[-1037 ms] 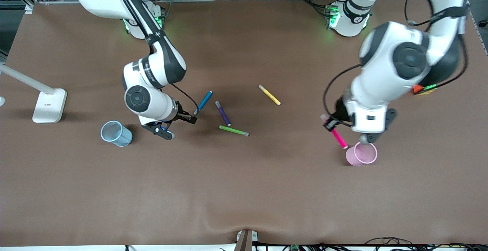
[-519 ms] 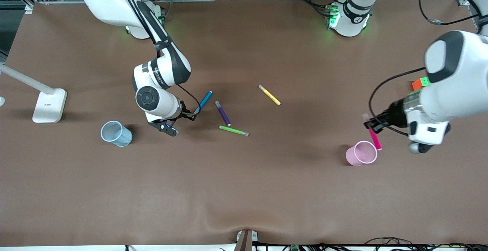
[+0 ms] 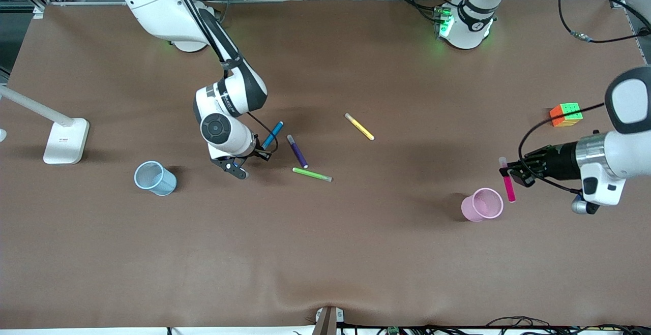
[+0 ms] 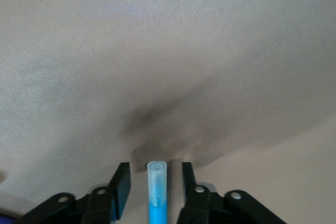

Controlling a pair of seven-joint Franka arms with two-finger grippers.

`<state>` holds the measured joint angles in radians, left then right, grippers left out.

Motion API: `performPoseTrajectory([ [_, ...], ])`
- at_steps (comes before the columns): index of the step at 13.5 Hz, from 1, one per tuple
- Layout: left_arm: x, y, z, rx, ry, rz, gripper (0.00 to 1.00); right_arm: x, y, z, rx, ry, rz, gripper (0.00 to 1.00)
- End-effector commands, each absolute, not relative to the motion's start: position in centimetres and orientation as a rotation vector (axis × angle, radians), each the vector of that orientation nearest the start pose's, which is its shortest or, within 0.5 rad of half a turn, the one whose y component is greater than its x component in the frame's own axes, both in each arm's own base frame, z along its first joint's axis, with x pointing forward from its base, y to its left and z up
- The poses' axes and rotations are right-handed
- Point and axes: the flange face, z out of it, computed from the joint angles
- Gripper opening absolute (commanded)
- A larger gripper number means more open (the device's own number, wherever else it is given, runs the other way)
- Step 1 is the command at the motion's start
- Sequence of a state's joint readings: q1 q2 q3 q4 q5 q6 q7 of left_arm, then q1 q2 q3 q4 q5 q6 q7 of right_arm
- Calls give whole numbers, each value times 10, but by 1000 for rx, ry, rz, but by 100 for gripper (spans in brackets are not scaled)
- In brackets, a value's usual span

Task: Place pink and blue markers in matching cups
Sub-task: 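Carry the pink marker over the pink cup with the left gripper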

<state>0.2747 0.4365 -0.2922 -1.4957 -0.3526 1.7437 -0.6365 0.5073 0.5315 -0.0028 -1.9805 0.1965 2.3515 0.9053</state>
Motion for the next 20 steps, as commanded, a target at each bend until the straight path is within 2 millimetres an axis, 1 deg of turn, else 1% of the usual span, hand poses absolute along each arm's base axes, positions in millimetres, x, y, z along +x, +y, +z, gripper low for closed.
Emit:
performPoseTrajectory([
  [1, 672, -2, 393, -3276, -1330, 693, 0, 511, 300, 182, -2995, 908, 317, 40],
  [2, 674, -1, 381, -3269, -1351, 717, 0, 510, 301, 181, -2997, 906, 319, 34],
  [3, 675, -1, 372, -3263, -1363, 727, 0, 509, 300, 180, -2999, 909, 322, 15],
  [4, 677, 1, 361, -3255, -1376, 746, 0, 510, 299, 180, -2998, 912, 322, 0],
  [5, 678, 5, 347, -3241, -1397, 775, 0, 510, 299, 179, -2999, 910, 323, 0],
  [7, 682, 14, 330, -3227, -1455, 776, 0, 513, 294, 181, -2999, 914, 326, 0],
  [8, 683, 12, 326, -3231, -1477, 793, 0, 517, 294, 188, -2993, 908, 311, 0],
  [9, 685, 15, 318, -3231, -1505, 801, 0, 522, 294, 196, -2985, 906, 294, 0],
  [10, 686, 18, 312, -3226, -1528, 800, 0, 529, 296, 209, -2973, 898, 264, 0],
  [12, 687, 18, 304, -3224, -1554, 813, 0, 551, 292, 238, -2948, 898, 215, 0],
  [13, 687, 19, 298, -3222, -1567, 834, 0, 567, 285, 262, -2939, 899, 201, 0],
  [14, 687, 17, 297, -3221, -1567, 842, 0, 580, 279, 286, -2973, 844, 202, 0],
  [16, 687, 17, 293, -3217, -1570, 850, 0, 614, 253, 339, -3054, 773, 185, 0],
  [17, 687, 17, 293, -3217, -1570, 850, 18, 628, 239, 360, -3062, 745, 162, 0],
  [18, 687, 17, 291, -3214, -1570, 854, 42, 641, 224, 379, -3069, 689, 111, 0],
  [19, 687, 17, 290, -3213, -1570, 857, 70, 650, 210, 391, -3098, 587, 60, 0],
  [20, 687, 17, 290, -3213, -1566, 852, 100, 660, 193, 401, -3152, 446, -4, 0],
])
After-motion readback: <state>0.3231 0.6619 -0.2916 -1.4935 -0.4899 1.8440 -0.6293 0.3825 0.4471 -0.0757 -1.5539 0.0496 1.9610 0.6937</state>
